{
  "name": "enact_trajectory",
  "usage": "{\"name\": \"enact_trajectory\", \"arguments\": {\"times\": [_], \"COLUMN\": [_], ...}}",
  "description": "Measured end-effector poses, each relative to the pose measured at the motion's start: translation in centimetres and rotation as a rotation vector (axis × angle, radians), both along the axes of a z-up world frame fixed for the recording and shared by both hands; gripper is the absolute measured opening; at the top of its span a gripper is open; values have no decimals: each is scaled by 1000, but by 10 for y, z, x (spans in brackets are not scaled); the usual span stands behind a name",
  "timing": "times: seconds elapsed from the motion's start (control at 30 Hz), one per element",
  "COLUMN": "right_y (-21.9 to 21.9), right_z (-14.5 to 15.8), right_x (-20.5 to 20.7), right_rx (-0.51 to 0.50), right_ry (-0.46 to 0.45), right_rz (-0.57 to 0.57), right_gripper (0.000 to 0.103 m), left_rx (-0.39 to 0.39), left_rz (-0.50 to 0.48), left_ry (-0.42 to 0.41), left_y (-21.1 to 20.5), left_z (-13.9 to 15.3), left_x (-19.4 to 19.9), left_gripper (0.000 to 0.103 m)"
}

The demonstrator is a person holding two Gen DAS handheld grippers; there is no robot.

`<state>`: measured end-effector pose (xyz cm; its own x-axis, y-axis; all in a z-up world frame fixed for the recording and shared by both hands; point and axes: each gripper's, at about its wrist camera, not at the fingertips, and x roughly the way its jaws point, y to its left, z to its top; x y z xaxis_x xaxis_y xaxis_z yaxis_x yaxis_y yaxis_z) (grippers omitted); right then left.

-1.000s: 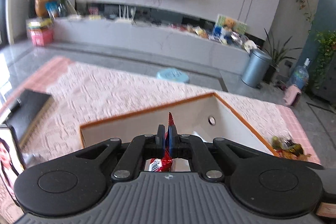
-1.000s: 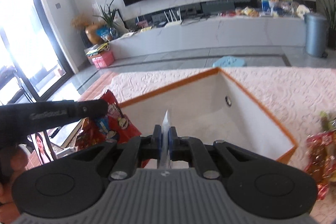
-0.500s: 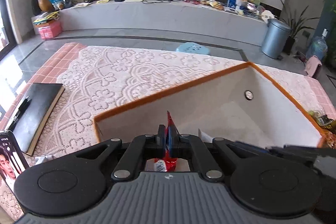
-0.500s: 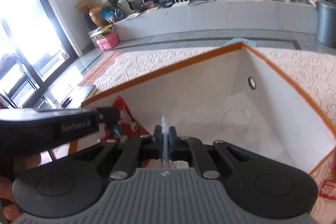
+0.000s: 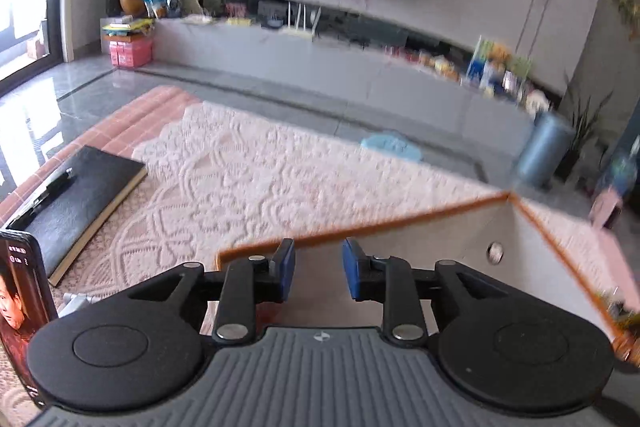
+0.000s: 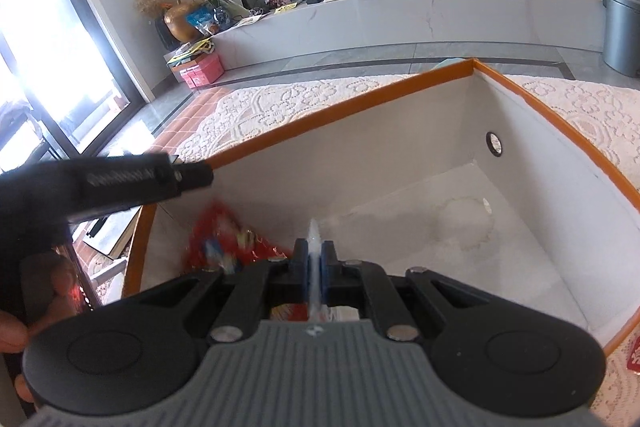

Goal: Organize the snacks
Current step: 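Carry both packets into the orange box and open both tools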

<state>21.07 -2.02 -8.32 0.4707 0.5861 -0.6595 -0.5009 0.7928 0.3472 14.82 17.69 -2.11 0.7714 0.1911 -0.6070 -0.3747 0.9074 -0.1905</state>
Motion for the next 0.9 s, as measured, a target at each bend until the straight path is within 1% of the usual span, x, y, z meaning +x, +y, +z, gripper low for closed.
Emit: {"name": "enact_trajectory", "arguments": {"times": [0.1, 0.2, 0.3, 0.43, 0.53, 0.6, 0.63, 0.77, 0.8, 0.87, 0.9], "right_y": [4, 12, 20, 28, 34, 34, 34, 32, 32, 32, 31], "right_z": [2, 5, 5, -2, -12, -15, -14, -14, -13, -12, -10], "right_x": [0, 2, 4, 6, 5, 5, 5, 9, 9, 5, 3], "right_rx": [-6, -12, -18, -24, -60, -85, -87, -82, -88, -107, -115], "right_ry": [-14, -11, -9, 42, 94, 106, 109, 161, 163, 150, 139], "right_rz": [-1, 10, 25, 50, 69, 68, 62, 48, 45, 39, 37], "right_gripper": [2, 2, 2, 2, 2, 3, 6, 9, 11, 20, 26], "left_rx": [-22, -68, -81, -82, -72, -61, -52, -34, -35, -43, -47], "left_rz": [21, 11, 17, 12, -10, -29, -41, -73, -78, -84, -87], "left_ry": [-41, -29, -12, -7, 4, 11, 14, 22, 23, 26, 26], "left_y": [5, 11, 14, 13, 9, 6, 3, -3, -3, -3, -3], "left_z": [4, 0, -3, -4, -7, -9, -9, -10, -10, -11, -11], "left_x": [-4, -2, -2, -4, -6, -5, -5, -5, -5, -6, -6], "left_gripper": [33, 33, 33, 33, 33, 33, 34, 36, 37, 40, 43]}}
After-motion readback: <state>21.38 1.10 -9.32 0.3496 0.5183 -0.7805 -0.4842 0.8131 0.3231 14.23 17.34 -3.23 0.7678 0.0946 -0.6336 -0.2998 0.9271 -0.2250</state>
